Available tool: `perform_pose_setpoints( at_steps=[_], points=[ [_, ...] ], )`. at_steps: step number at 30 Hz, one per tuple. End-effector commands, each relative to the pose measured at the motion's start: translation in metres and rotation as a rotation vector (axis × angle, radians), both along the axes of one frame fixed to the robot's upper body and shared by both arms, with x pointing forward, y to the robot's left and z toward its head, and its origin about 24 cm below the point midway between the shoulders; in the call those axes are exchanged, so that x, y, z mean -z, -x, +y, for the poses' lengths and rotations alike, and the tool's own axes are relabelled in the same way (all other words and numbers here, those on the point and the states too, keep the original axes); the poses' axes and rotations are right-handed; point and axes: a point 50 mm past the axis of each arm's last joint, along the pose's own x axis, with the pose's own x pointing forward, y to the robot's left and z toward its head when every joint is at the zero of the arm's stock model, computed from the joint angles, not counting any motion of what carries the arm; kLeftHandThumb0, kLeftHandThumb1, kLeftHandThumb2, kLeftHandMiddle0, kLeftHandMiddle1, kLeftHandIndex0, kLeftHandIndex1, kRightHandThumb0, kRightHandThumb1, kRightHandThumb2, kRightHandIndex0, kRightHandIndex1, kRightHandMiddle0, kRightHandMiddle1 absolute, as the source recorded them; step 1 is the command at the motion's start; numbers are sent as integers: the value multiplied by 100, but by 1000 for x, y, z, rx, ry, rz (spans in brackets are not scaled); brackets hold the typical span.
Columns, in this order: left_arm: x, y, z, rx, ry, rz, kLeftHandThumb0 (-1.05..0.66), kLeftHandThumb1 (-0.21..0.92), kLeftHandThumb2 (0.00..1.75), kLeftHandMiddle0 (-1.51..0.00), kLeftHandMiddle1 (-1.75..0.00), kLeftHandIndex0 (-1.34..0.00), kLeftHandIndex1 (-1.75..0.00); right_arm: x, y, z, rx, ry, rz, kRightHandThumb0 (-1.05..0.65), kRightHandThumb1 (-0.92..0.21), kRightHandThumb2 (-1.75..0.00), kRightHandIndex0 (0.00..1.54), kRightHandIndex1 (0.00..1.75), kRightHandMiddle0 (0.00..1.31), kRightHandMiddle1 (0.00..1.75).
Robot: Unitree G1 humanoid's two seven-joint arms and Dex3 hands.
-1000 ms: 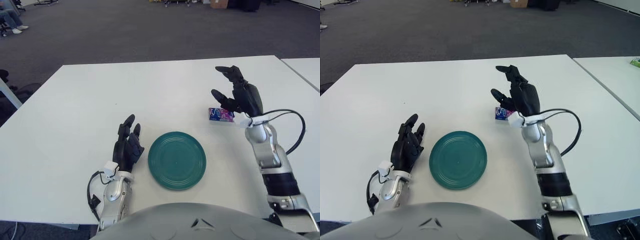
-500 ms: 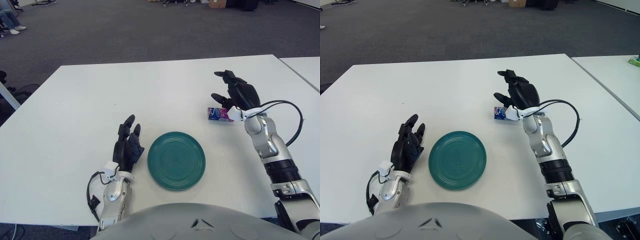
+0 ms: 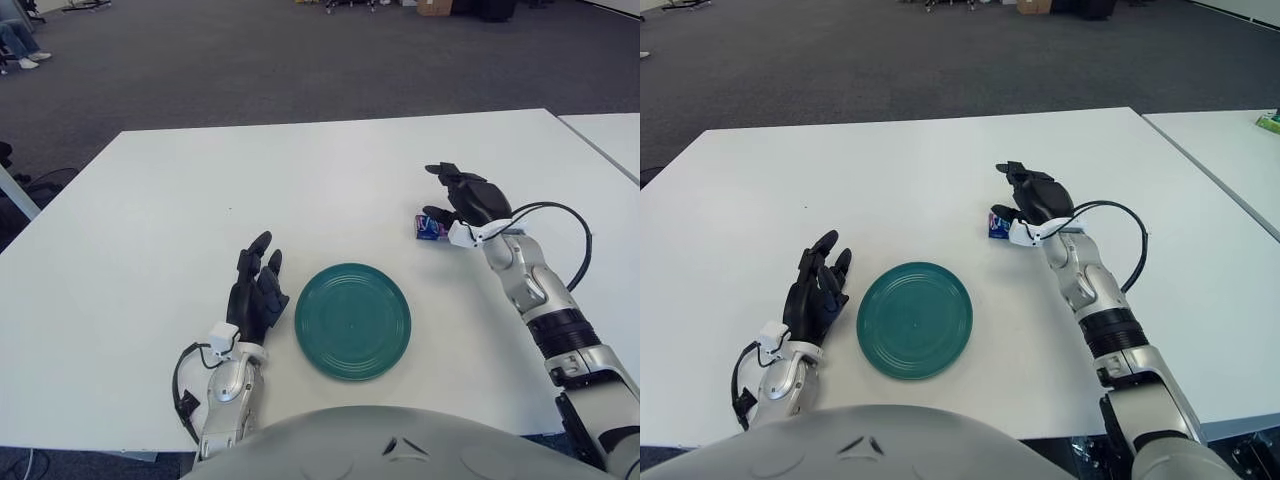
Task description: Put the gum into the plate.
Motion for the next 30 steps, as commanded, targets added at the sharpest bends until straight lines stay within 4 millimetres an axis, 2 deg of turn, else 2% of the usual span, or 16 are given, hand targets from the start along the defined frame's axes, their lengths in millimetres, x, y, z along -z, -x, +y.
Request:
perform_pose_setpoints(
  at_steps=[1,14,30],
  points=[
    [-3,-4,1,-2,0,-24,-89,92,94,-43,-2,0,-73,-2,-3,0,-14,46,17,-77,-92,-51,29,0,0,47],
    [-3,-6,1,16,14,-41,-92,92,94,-41,-1,0,-69,9,5,-1,-48,125,138,-80,-92,-60,26,0,0,36],
    [-3,-6,1,26,12,-52,-91,92,95,-39,0,0,-70,15,3,-9,-68,218,226,-81,-92,-66,24,0,0,38]
  ],
)
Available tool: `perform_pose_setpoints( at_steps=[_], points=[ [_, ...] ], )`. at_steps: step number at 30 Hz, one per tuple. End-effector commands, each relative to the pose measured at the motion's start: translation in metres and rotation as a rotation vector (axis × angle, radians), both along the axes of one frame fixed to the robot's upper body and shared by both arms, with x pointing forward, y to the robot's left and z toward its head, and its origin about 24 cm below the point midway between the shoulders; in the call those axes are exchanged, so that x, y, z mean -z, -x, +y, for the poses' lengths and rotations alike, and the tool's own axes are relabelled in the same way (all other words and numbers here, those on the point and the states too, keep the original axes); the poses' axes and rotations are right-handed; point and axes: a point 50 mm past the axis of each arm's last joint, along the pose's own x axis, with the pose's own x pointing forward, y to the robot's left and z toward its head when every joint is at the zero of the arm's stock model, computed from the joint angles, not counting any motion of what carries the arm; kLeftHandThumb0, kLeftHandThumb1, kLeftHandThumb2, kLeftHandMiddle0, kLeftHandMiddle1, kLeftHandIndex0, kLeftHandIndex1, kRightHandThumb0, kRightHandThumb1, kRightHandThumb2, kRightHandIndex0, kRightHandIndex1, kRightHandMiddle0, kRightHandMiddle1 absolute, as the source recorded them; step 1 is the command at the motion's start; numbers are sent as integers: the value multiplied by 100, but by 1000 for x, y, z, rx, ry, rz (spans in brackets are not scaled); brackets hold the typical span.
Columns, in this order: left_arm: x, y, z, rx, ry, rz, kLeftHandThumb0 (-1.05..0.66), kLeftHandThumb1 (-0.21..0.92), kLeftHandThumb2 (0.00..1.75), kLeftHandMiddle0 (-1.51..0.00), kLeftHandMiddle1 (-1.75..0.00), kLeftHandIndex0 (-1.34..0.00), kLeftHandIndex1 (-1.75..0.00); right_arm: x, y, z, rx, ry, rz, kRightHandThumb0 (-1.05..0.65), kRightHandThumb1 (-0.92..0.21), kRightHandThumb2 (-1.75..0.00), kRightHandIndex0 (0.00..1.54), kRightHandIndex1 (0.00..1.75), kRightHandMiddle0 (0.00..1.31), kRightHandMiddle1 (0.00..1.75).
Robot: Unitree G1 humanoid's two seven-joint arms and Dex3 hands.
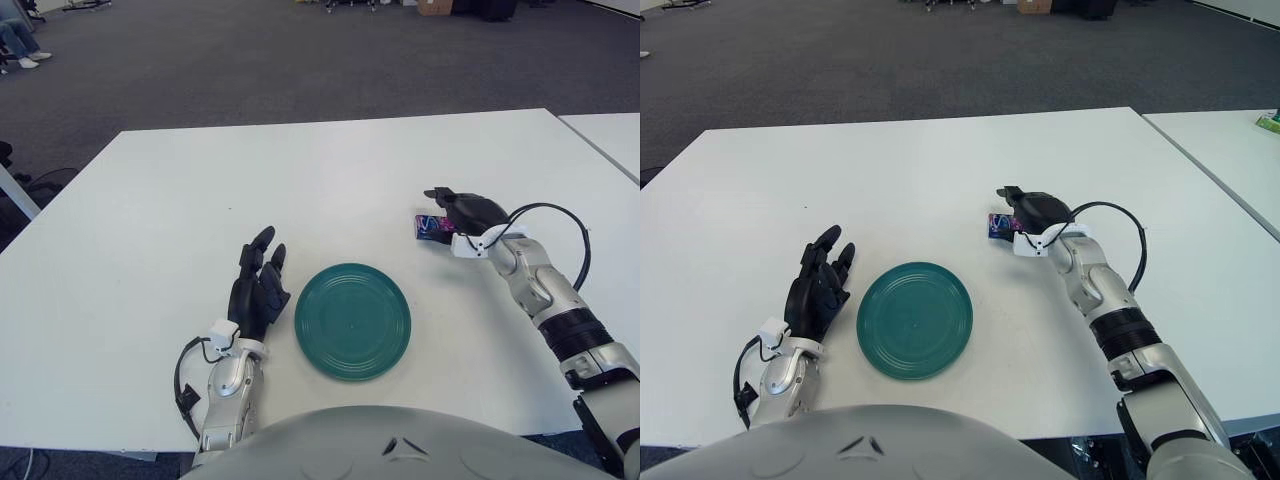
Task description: Put the gum into the plate.
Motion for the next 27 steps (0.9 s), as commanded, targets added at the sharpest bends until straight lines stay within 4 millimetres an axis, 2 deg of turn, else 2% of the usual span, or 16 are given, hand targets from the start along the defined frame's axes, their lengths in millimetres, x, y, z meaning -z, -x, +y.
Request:
perform_pose_setpoints(
  at_steps=[1,19,27],
  points=[
    [-2,-2,1,-3,-1,-3,-91,92,95,-39,0,0,-70,-6,-5,-1,-20,37,-6,-81,-92,-66,24,0,0,38],
    [0,-5,3,34,-29,-45,-93,92,97,-38,0,0,-72,2,-7,-12,-62,151,87,-83,-92,-72,28,1,0,43],
    [0,-5,3,41,-20,-50,-92,92,96,-37,0,0,-70,6,-7,-13,-75,189,133,-79,-92,-71,25,0,0,38]
  ],
)
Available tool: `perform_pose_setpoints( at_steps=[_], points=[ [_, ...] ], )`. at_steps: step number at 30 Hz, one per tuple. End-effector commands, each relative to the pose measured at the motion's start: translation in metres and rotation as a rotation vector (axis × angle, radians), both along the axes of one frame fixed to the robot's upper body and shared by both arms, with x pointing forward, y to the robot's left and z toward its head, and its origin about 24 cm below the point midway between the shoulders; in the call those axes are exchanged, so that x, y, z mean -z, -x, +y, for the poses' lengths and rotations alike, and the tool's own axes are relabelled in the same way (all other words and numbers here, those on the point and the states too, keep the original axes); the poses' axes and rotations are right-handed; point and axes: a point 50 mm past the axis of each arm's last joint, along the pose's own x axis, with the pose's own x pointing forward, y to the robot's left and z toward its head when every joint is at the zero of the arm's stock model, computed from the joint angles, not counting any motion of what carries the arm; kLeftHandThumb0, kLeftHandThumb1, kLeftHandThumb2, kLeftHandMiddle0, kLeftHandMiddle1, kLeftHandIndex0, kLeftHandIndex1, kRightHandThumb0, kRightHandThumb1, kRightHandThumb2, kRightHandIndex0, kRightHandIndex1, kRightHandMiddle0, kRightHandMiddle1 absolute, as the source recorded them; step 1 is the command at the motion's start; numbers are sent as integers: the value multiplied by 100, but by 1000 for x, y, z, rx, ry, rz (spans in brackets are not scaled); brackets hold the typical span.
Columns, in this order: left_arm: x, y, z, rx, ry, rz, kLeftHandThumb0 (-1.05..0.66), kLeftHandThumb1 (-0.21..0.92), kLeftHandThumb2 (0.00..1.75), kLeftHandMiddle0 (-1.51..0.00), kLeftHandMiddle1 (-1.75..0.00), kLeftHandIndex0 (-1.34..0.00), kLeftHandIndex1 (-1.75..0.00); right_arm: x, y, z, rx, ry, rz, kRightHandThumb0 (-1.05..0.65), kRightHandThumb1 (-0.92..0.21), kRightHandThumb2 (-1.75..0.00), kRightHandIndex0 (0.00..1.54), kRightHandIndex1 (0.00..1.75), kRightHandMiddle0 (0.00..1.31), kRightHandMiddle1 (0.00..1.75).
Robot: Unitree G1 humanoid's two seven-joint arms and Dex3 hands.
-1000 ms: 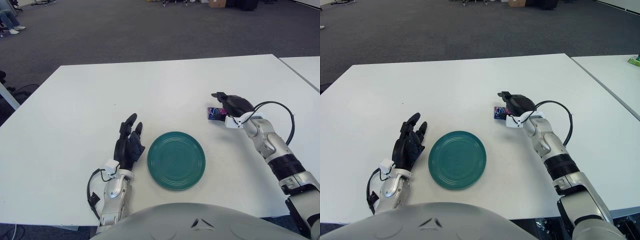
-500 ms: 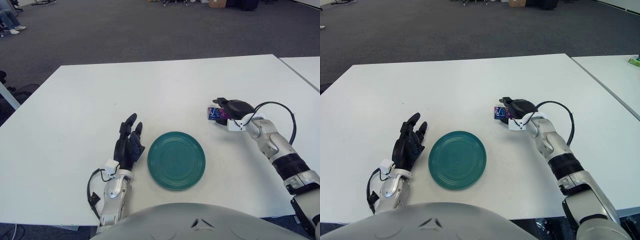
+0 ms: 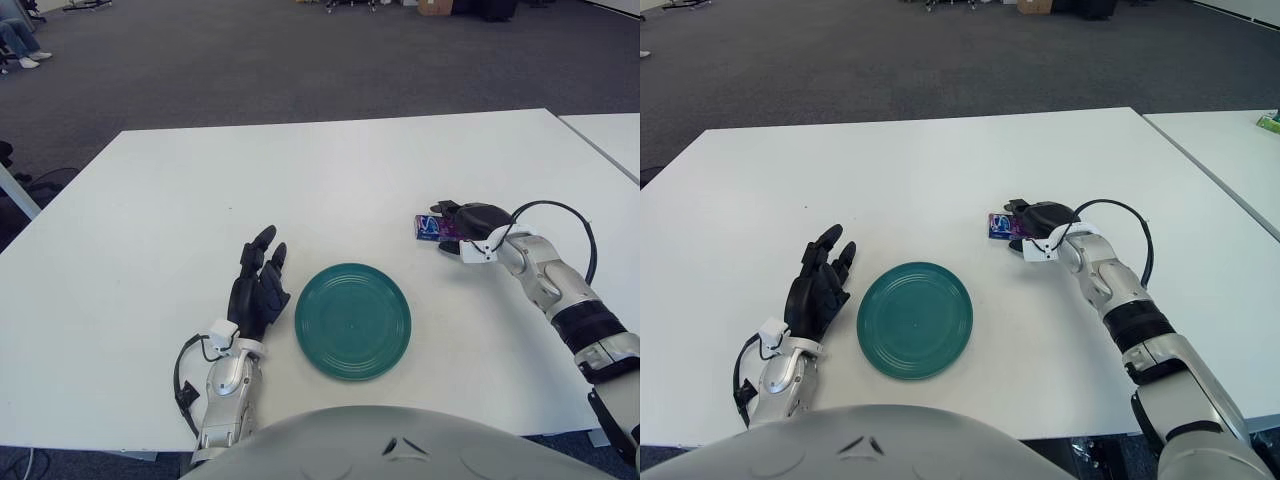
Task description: Put the gum into the plate.
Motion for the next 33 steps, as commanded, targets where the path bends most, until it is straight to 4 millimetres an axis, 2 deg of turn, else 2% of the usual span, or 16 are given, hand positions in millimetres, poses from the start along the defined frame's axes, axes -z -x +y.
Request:
perform_pose_setpoints(
  at_steps=[1,7,13,15,16,17,18,19,20,23,25,27,33],
  points=[
    [-2,-3,1,13,-3,-24,-92,92,96,-36,0,0,-69,-6,-6,1,-18,32,-4,-79,-92,-71,25,0,0,37],
    [-3,-3,2,15,-7,-22,-92,92,96,-35,0,0,-69,-3,-8,3,-21,46,11,-78,-92,-72,27,1,0,39],
    [-3,-3,2,19,-4,-25,-92,92,96,-36,0,0,-70,3,-17,6,-20,63,14,-78,-92,-75,35,4,0,44],
    [-3,-2,2,21,-1,-27,-92,92,96,-36,0,0,-70,4,-18,6,-27,72,10,-78,-92,-75,34,30,0,48],
    [-3,-2,2,22,0,-27,-92,92,96,-36,0,0,-71,4,-18,6,-31,75,6,-78,-92,-75,29,55,0,54],
    [-3,-2,2,23,2,-27,-92,92,96,-36,0,0,-71,5,-18,7,-40,80,-3,-78,-92,-75,22,81,0,64],
    [-3,-2,2,23,3,-28,-92,92,96,-36,-1,0,-71,5,-18,7,-47,83,-9,-79,-92,-74,17,104,0,85],
    [-3,-2,2,24,4,-28,-92,92,96,-36,-1,0,-71,5,-19,7,-54,85,-17,-79,-92,-74,16,112,0,92],
    [-3,-2,2,24,5,-28,-92,92,96,-37,-1,0,-72,5,-19,7,-59,87,-22,-80,-92,-74,12,127,0,111],
    [-3,-2,1,24,12,-29,-92,92,95,-37,-1,0,-73,6,-19,9,-84,89,-55,-80,-92,-74,12,155,0,145],
    [-3,-2,2,23,16,-32,-93,92,95,-38,-1,0,-74,7,-19,10,-92,84,-74,-80,-92,-74,24,165,1,160],
    [-3,-2,2,21,19,-33,-93,92,94,-39,-1,0,-76,8,-18,10,-95,79,-86,-78,-92,-74,39,171,15,169],
    [-3,-2,2,9,20,-25,-93,92,94,-40,-2,0,-77,12,-17,13,-100,39,-114,-66,-92,-81,59,174,40,174]
  ],
)
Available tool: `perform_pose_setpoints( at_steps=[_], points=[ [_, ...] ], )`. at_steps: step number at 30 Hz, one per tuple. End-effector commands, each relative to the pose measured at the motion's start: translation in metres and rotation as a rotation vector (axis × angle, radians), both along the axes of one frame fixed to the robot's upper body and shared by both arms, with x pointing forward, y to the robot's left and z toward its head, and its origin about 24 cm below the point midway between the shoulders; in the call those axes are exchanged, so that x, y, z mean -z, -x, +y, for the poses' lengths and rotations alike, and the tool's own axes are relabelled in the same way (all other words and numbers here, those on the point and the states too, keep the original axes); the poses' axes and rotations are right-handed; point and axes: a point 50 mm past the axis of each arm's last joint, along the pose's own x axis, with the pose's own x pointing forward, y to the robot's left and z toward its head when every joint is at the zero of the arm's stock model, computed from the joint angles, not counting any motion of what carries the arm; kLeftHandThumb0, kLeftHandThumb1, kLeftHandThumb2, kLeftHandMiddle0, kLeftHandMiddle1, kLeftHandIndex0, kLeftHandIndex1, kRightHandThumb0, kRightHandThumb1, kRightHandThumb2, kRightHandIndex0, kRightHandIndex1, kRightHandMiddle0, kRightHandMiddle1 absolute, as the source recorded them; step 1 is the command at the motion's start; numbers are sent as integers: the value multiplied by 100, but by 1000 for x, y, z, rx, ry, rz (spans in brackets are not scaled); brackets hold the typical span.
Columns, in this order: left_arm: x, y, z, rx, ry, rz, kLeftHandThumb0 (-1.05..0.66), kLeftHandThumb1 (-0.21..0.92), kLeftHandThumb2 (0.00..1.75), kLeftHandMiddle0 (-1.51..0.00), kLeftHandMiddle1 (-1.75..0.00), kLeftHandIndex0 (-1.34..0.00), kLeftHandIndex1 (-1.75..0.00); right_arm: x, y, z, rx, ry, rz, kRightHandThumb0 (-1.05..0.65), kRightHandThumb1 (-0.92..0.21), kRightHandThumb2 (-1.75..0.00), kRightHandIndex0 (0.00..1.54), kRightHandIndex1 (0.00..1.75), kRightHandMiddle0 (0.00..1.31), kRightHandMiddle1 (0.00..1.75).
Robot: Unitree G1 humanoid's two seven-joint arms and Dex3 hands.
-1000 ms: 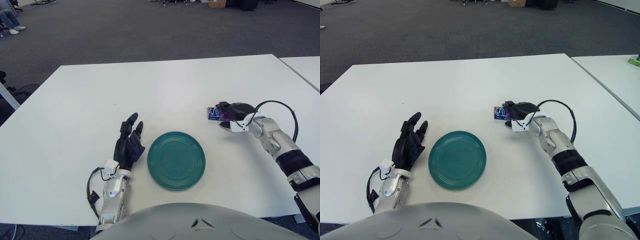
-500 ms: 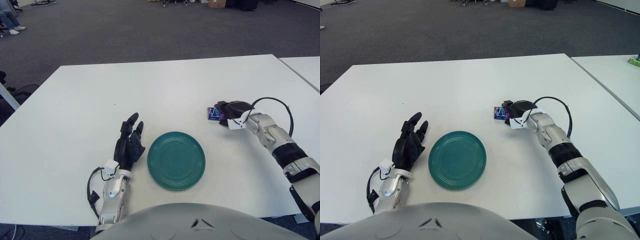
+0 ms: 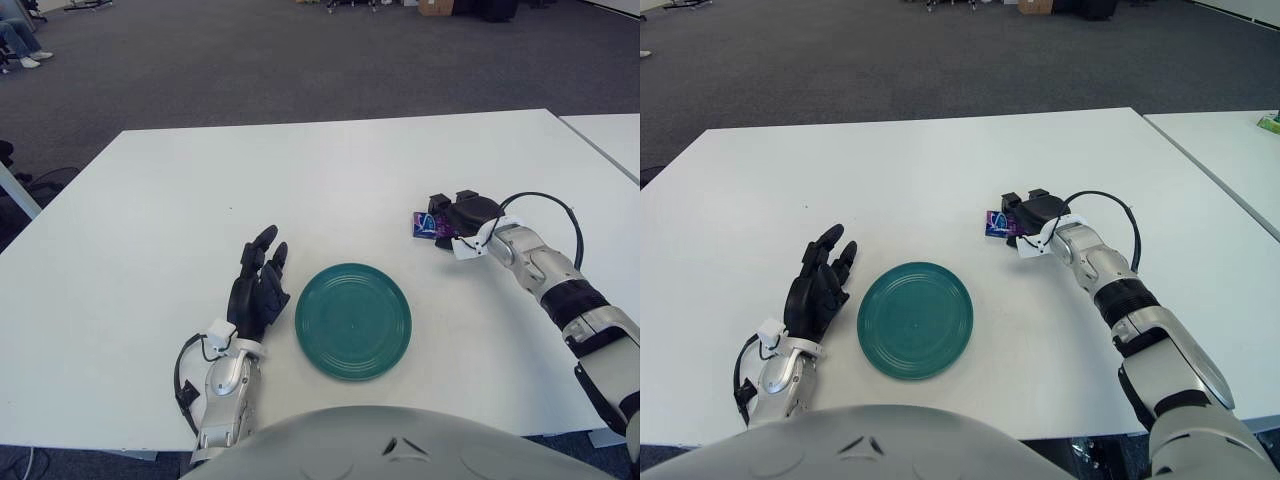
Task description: Put the gum into the plate.
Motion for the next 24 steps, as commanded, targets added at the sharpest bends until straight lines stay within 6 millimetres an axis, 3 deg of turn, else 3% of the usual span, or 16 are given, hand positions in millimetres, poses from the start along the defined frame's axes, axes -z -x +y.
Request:
perform_pose_setpoints(
  at_steps=[1,6,17,24],
  points=[
    [-3,-2,2,-9,0,-14,-93,92,94,-40,-2,0,-78,6,2,5,-20,-20,-2,-65,-92,-81,61,174,42,174],
    [-2,-2,2,-19,5,-12,-94,92,94,-41,-2,0,-80,8,4,4,-44,-79,-26,-56,-92,-81,76,175,53,175],
    [-3,-2,3,-24,6,-16,-95,92,94,-42,-2,0,-83,10,3,2,-85,-57,-57,-49,-92,-81,94,175,60,175],
    [-3,-2,5,-20,-13,-15,-97,92,95,-41,-1,0,-83,-6,-11,5,-111,-101,-146,-46,-92,-79,101,175,64,175]
  ],
)
